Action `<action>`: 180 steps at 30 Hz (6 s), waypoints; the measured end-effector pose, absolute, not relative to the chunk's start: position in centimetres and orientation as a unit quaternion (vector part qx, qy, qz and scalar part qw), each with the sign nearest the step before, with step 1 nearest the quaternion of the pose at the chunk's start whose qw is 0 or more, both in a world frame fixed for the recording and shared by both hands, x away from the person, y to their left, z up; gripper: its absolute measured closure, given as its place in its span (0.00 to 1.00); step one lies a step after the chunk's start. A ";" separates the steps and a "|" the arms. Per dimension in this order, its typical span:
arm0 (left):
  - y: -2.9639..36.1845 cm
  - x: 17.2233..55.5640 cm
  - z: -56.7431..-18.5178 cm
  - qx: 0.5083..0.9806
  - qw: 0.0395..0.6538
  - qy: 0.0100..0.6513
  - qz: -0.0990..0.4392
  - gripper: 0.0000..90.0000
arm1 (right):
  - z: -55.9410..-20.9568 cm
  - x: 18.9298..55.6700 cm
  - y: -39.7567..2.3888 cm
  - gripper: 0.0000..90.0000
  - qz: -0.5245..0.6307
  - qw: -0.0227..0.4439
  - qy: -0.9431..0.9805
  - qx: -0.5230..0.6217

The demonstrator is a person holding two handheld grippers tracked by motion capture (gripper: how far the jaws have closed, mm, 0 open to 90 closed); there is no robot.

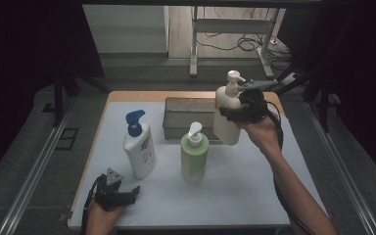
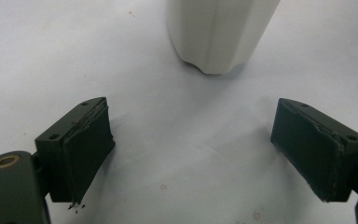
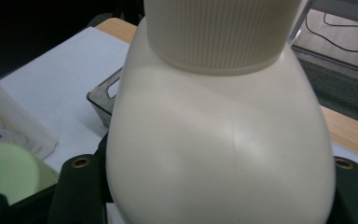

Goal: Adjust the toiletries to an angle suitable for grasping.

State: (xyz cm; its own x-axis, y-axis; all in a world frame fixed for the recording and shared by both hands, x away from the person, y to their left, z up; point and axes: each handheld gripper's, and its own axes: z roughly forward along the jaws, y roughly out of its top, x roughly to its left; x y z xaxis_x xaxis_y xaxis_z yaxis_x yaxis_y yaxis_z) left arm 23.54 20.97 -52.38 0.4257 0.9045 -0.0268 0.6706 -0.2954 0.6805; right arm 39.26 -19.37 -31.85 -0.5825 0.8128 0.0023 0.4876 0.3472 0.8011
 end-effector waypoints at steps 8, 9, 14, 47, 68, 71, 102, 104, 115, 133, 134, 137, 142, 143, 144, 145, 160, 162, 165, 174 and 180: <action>21.0 23.5 -52.4 0.783 0.315 0.503 0.185 0.13 | -31.7 40.8 -18.3 0.41 0.406 0.205 0.788 0.415; 21.0 23.5 -52.4 0.783 0.315 0.503 0.185 0.13 | -31.7 40.9 -18.1 0.41 0.406 0.206 0.787 0.415; 21.0 23.5 -52.4 0.783 0.316 0.503 0.185 0.13 | -31.7 41.9 -17.3 0.41 0.410 0.210 0.782 0.419; 21.0 23.5 -52.4 0.784 0.315 0.503 0.184 0.13 | -34.6 47.1 -12.4 0.41 0.421 0.236 0.768 0.421; 21.0 23.5 -52.4 0.784 0.314 0.503 0.184 0.13 | -37.1 46.8 -12.7 0.41 0.401 0.226 0.783 0.419; 21.0 23.5 -52.4 0.784 0.314 0.503 0.184 0.13 | -37.5 46.7 -12.9 0.41 0.398 0.222 0.784 0.422; 21.0 23.5 -52.4 0.784 0.314 0.503 0.184 0.13 | -40.8 46.5 -13.0 0.40 0.389 0.195 0.800 0.414; 21.0 23.5 -52.4 0.784 0.314 0.503 0.185 0.13 | -40.8 46.5 -13.0 0.39 0.389 0.194 0.802 0.411; 21.0 23.5 -52.4 0.784 0.315 0.503 0.184 0.13 | -40.1 45.7 -13.9 0.37 0.390 0.201 0.808 0.393; 21.0 23.5 -52.4 0.783 0.315 0.503 0.185 0.13 | -40.0 43.9 -15.5 0.40 0.403 0.189 0.805 0.392; 21.0 23.5 -52.4 0.783 0.315 0.503 0.185 0.13 | -40.0 43.9 -15.6 0.40 0.404 0.188 0.804 0.394; 21.0 23.5 -52.4 0.783 0.315 0.503 0.185 0.13 | -40.0 43.7 -15.9 0.40 0.404 0.185 0.805 0.392; 21.0 23.5 -52.4 0.784 0.314 0.503 0.185 0.13 | -40.0 43.2 -16.6 0.45 0.404 0.179 0.809 0.389; 21.0 23.5 -52.4 0.783 0.315 0.503 0.185 0.13 | -40.0 43.0 -16.8 0.46 0.404 0.178 0.809 0.388; 21.0 23.5 -52.4 0.783 0.314 0.503 0.185 0.13 | -40.0 42.9 -17.0 0.47 0.405 0.177 0.808 0.389; 21.0 23.5 -52.4 0.783 0.314 0.503 0.185 0.13 | -40.0 42.9 -17.3 0.48 0.405 0.175 0.809 0.389; 21.0 23.5 -52.4 0.783 0.315 0.503 0.185 0.13 | -42.1 44.0 -19.6 0.89 0.374 0.188 0.800 0.430; 21.0 23.5 -52.4 0.783 0.315 0.503 0.185 0.13 | -42.7 44.4 -19.5 0.94 0.365 0.187 0.802 0.435; 21.0 23.5 -52.4 0.783 0.315 0.503 0.185 0.13 | -43.7 45.1 -19.3 0.96 0.357 0.181 0.802 0.444; 21.0 23.5 -52.4 0.783 0.315 0.503 0.185 0.13 | -45.2 46.5 -18.1 0.95 0.357 0.157 0.802 0.452; 21.0 23.5 -52.4 0.783 0.315 0.503 0.184 0.13 | -45.4 46.9 -17.6 0.95 0.354 0.156 0.802 0.456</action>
State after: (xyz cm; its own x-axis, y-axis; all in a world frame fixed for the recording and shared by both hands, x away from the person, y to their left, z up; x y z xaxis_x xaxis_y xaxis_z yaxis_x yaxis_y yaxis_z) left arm 23.51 20.97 -52.37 0.4251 0.9047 -0.0280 0.6725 -0.2950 0.6787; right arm 46.87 -17.61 -45.41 -0.5360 0.8412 0.0717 0.6200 0.3346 0.7097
